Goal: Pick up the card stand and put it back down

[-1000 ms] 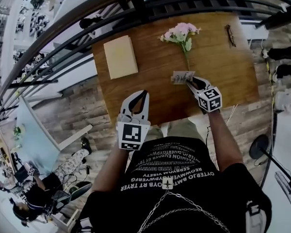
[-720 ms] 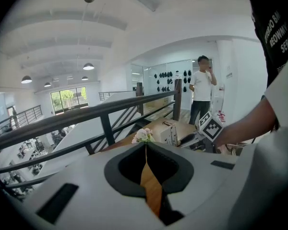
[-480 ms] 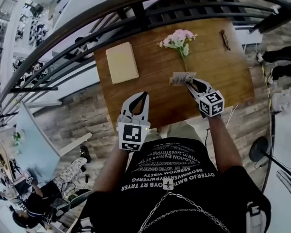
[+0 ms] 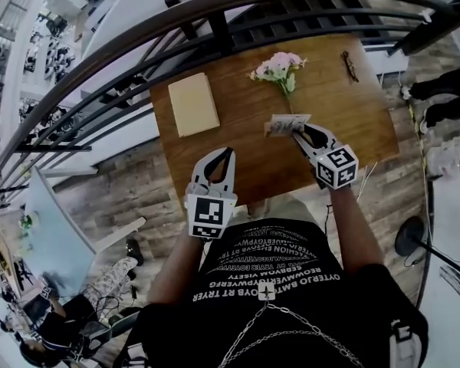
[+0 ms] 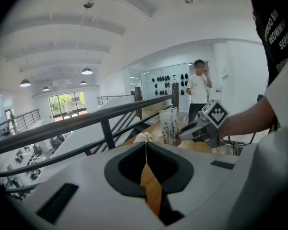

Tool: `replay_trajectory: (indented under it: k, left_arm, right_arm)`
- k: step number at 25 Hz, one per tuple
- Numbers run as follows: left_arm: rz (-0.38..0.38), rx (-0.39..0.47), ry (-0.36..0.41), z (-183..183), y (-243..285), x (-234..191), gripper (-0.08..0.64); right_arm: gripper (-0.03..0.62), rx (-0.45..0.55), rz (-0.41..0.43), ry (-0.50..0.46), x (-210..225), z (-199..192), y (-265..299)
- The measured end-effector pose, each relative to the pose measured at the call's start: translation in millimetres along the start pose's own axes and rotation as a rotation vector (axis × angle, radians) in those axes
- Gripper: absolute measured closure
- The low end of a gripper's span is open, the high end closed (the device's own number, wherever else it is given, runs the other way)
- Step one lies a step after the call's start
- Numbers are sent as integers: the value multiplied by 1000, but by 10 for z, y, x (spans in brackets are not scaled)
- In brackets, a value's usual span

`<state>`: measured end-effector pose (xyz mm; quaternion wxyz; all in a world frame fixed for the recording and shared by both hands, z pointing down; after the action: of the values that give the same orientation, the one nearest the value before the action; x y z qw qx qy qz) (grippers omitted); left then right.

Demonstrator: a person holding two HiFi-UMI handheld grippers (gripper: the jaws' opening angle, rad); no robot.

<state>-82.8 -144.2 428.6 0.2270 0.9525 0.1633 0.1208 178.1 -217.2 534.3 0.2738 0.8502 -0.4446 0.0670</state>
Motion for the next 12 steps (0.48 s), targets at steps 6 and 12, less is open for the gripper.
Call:
replay_trajectory:
  k: [6, 12]
  left_arm:
    - [-7, 17, 0, 6, -34, 6, 531]
    - [-14, 30, 8, 33, -51, 32, 531]
  right_arm:
    - [468, 36, -6, -26, -121, 197, -113]
    - [468, 67, -5, -51, -217, 394, -245]
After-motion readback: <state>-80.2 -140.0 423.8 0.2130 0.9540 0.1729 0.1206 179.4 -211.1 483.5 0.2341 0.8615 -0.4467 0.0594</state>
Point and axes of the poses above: the fingertips, and each gripper's own axes: y forward along the fingers, x to its right, z out of its top, the point moved 8 cm from there along -y, backward along the fingers, and after that the axes turned 11 degrees about z, right-handed, at the moved point
